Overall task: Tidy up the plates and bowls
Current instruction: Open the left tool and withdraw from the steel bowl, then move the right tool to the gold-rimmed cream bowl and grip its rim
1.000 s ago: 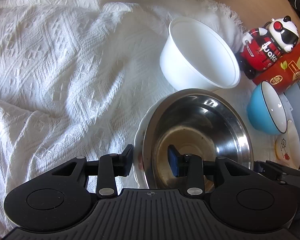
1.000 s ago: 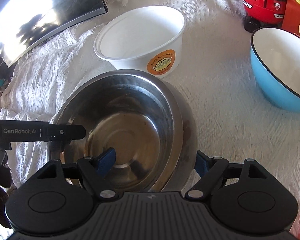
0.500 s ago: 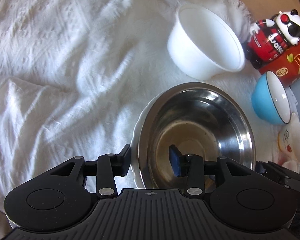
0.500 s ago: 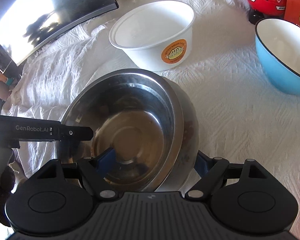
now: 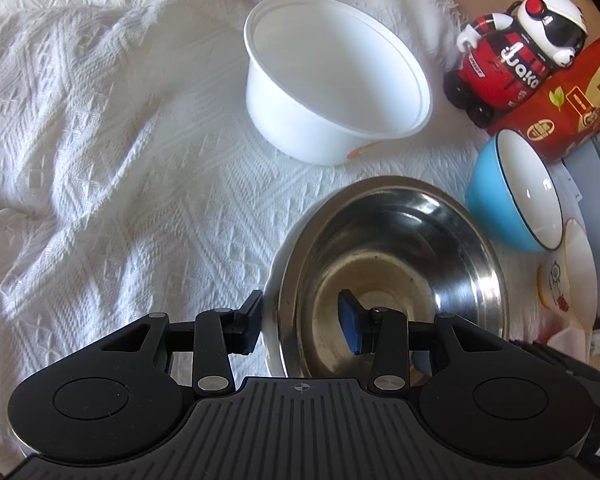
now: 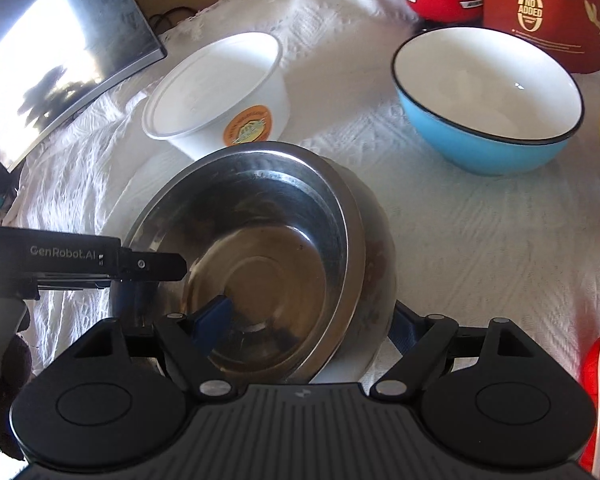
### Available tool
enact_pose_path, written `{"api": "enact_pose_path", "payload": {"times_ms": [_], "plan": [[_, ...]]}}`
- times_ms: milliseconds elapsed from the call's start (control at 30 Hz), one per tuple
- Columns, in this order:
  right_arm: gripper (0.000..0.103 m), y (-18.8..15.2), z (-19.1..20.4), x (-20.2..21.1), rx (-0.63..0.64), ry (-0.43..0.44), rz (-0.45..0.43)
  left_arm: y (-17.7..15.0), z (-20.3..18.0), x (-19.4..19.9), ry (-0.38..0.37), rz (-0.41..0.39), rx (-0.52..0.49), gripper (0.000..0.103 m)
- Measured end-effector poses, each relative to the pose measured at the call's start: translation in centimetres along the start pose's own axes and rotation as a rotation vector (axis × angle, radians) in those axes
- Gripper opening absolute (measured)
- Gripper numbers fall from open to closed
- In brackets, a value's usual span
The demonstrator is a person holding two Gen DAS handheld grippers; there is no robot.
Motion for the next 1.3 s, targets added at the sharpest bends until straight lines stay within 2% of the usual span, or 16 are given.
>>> {"api": "enact_pose_path", "payload": {"times_ms": [167,267,333,467,567,600,667,867,1000,1100,1167,1233,1300], "plan": [[0.083,-0.1,0.1,0.0,0.054,-0.029,-0.013,-0.2,0.6,0.9,-0.019,-0.050,0.060,0.043],[0.084,0.2,0.0,1.3,0.131,-0.077,-0.063,0.2,0.9,3.2,-0.019,-0.145,0.054,0.042],[0.085,0.5,-0.8,2.4,0.127,-0.100,-0.097,0.4,0.9,4.8,-0.008,-0.204,0.048,0.042],[0.086,1.6,-2.7,5.8,0.084,-0.122,-0.167,1.4,-1.5,7.8,-0.053,-0.313,-0.027,0.042],[0.093,2.5,-4.1,9.3,0.065,-0.173,-0.266,1.7,-4.9,8.6,-0.134,-0.347,-0.093,0.042],[0.099,2.5,-4.8,10.3,0.046,-0.192,-0.295,1.7,-6.0,8.3,-0.162,-0.340,-0.103,0.042],[0.101,2.4,-6.4,11.9,-0.008,-0.240,-0.327,1.2,-8.3,7.3,-0.215,-0.292,-0.117,0.042],[0.101,-0.5,-13.1,15.0,-0.130,-0.399,-0.253,-0.8,-15.8,4.0,-0.301,-0.165,-0.262,0.042],[0.101,-3.2,-18.2,17.9,-0.239,-0.400,-0.295,-2.4,-19.7,1.6,-0.335,-0.126,-0.330,0.042],[0.101,-5.4,-21.4,19.5,-0.305,-0.433,-0.327,-4.0,-22.9,-0.6,-0.379,-0.080,-0.403,0.042],[0.101,-6.9,-23.1,19.4,-0.339,-0.441,-0.308,-4.8,-24.9,-2.1,-0.408,-0.054,-0.452,0.042],[0.100,-8.0,-24.0,18.8,-0.357,-0.412,-0.273,-5.2,-26.4,-3.8,-0.399,-0.036,-0.474,0.042],[0.089,-8.9,-24.9,17.8,-0.401,-0.380,-0.230,-5.3,-27.3,-4.9,-0.376,-0.027,-0.483,0.042]]}}
Point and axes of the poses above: each gripper's, at about its wrist camera, not at the fingertips, and x roughly against the way its jaws point, z to its left, y to its top, the point moved 7 cm from there along -x, roughly the way its jaws point
